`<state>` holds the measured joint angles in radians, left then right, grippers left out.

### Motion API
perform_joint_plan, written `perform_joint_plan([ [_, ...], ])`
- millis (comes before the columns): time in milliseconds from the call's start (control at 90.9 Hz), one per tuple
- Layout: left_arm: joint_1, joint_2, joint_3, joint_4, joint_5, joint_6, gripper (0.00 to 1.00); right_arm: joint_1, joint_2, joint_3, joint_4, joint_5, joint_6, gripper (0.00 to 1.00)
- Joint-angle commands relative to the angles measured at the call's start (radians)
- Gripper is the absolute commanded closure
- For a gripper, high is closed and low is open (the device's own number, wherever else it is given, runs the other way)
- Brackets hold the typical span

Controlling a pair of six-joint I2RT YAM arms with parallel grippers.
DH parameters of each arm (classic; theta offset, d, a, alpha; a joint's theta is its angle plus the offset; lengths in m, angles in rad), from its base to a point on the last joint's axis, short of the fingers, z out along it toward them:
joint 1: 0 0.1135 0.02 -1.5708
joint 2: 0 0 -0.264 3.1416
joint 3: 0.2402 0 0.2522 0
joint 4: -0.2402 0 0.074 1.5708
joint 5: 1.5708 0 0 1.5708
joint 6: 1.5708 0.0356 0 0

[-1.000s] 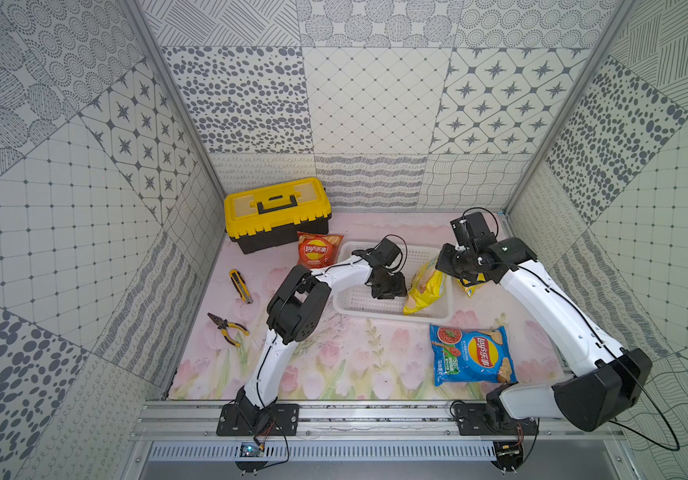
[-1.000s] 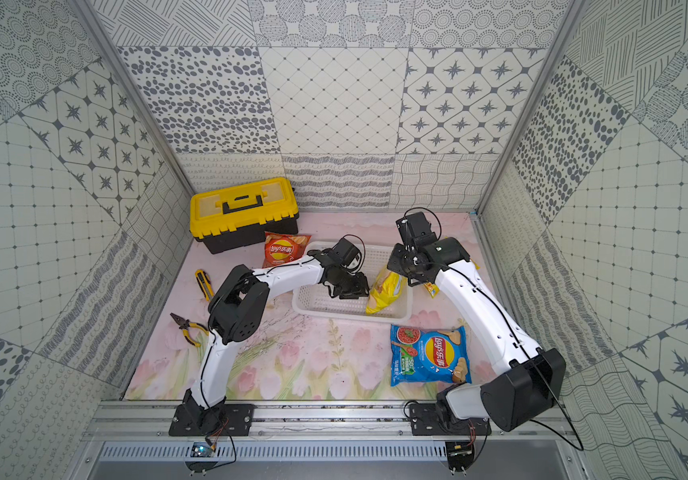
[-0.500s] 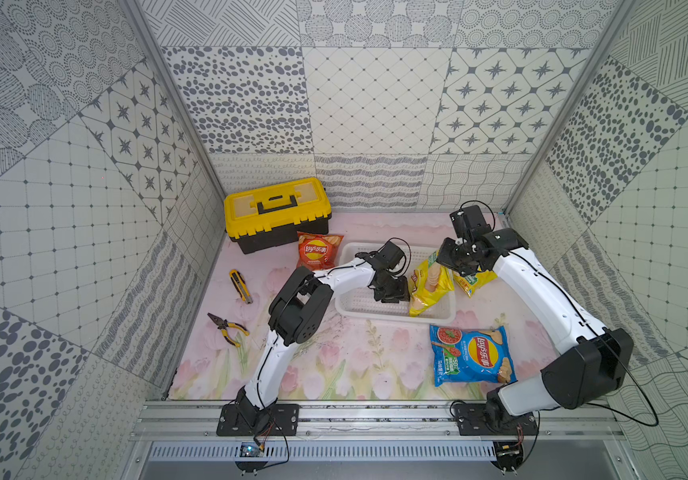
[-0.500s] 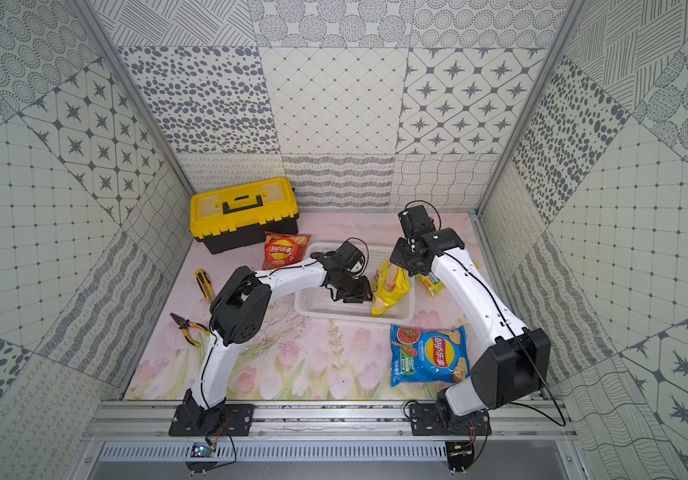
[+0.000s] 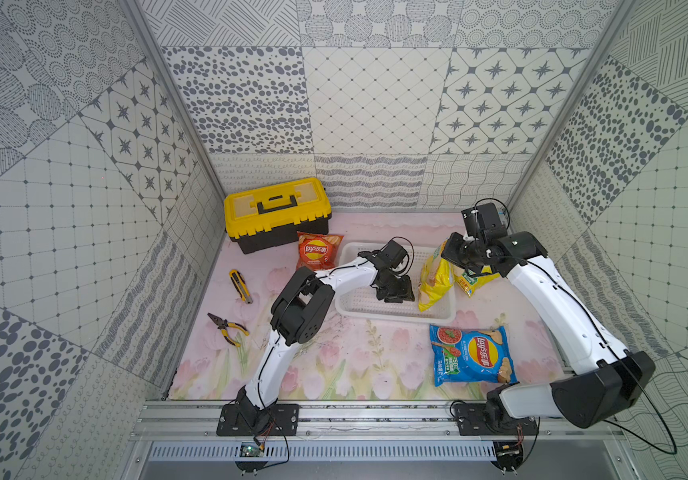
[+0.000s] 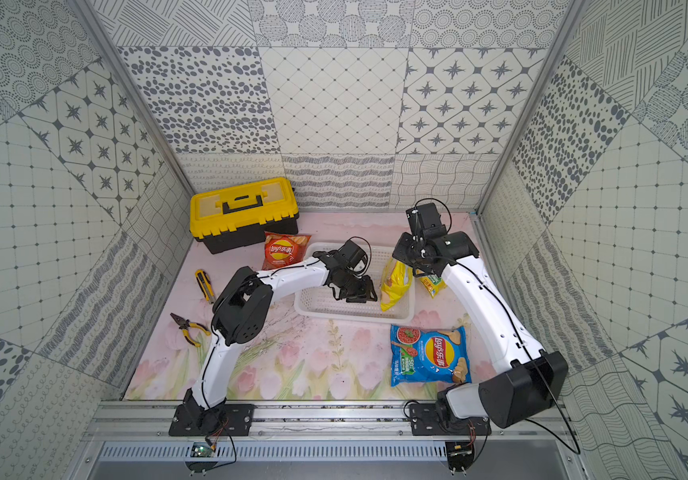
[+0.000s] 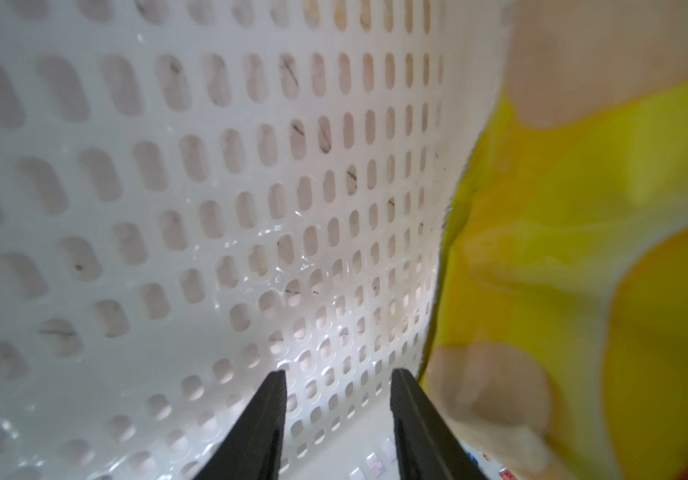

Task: Put the potato chips into the basket
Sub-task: Place the potato chip in the basket.

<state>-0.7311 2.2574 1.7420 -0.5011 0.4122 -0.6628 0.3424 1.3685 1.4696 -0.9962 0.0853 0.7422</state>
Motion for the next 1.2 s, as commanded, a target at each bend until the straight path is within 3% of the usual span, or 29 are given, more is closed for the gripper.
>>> perform_joint_plan([
  [0,-0.019,0.022,0.019,-0.02,0.045,-0.001,0.54,0.003,-0.071,-0.043,0.026,-0.006,0.03,1.0],
  [330,-0.023,0.026,0.036,-0.039,0.044,0.014,0.52,-0.015,-0.071,-0.241,0.048,-0.032,0.017,1.0],
  [528,-0.028,0.024,0.038,-0.068,0.049,0.042,0.53,-0.042,-0.027,-0.256,0.072,-0.045,0.008,1.0],
  [825,-0.026,-0.006,0.037,-0.092,-0.021,0.048,0.52,-0.043,-0.089,-0.186,0.075,-0.053,0.02,0.63],
  [1189,0.018,-0.077,0.011,-0.138,-0.154,0.018,0.49,-0.042,-0.211,-0.124,0.048,-0.044,0.043,0.44],
])
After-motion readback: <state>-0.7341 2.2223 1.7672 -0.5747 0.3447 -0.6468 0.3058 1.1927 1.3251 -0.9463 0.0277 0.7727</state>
